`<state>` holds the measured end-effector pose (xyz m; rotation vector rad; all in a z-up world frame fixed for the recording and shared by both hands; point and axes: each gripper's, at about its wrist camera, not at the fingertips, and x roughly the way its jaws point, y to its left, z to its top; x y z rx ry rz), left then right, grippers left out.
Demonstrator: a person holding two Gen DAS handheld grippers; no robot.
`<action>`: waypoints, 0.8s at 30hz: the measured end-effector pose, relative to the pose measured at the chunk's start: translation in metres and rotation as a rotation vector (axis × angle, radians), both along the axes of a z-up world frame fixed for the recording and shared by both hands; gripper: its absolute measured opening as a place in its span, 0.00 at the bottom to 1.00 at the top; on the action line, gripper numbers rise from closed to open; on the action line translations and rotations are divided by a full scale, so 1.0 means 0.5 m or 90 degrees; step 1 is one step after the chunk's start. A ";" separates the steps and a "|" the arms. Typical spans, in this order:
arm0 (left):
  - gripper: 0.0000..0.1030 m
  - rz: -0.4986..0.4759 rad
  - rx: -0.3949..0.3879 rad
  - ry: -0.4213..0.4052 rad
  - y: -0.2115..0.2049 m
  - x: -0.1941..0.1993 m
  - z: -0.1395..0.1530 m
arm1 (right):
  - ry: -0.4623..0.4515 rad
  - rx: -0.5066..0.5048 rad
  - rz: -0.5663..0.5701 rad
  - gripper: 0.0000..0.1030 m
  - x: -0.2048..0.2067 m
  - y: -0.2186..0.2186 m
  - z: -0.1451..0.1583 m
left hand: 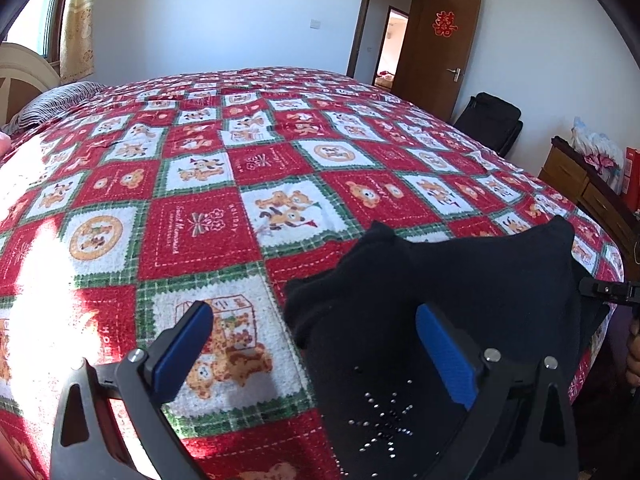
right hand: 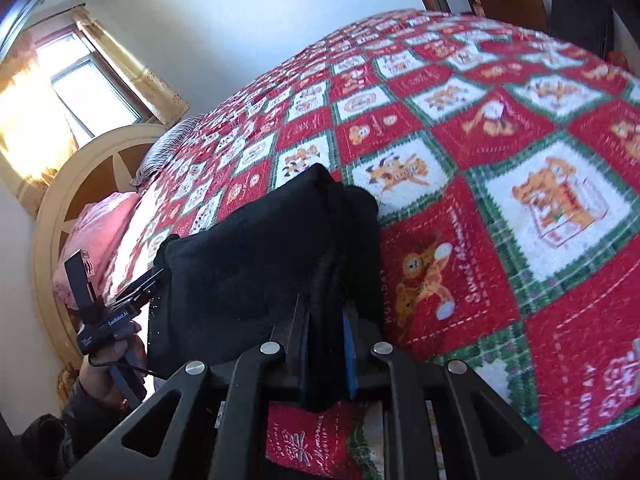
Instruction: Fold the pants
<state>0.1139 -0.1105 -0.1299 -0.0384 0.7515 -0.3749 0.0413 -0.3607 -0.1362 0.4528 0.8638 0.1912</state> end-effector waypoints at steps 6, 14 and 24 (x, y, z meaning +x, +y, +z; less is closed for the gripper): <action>1.00 -0.002 0.001 0.008 -0.006 0.001 -0.009 | 0.016 0.030 0.002 0.14 0.013 -0.020 -0.025; 1.00 0.002 -0.002 0.019 -0.003 0.005 -0.014 | -0.070 -0.093 -0.063 0.46 -0.009 0.008 0.054; 1.00 -0.001 0.010 0.020 -0.008 0.009 -0.016 | -0.090 -0.045 0.077 0.54 0.094 0.120 0.039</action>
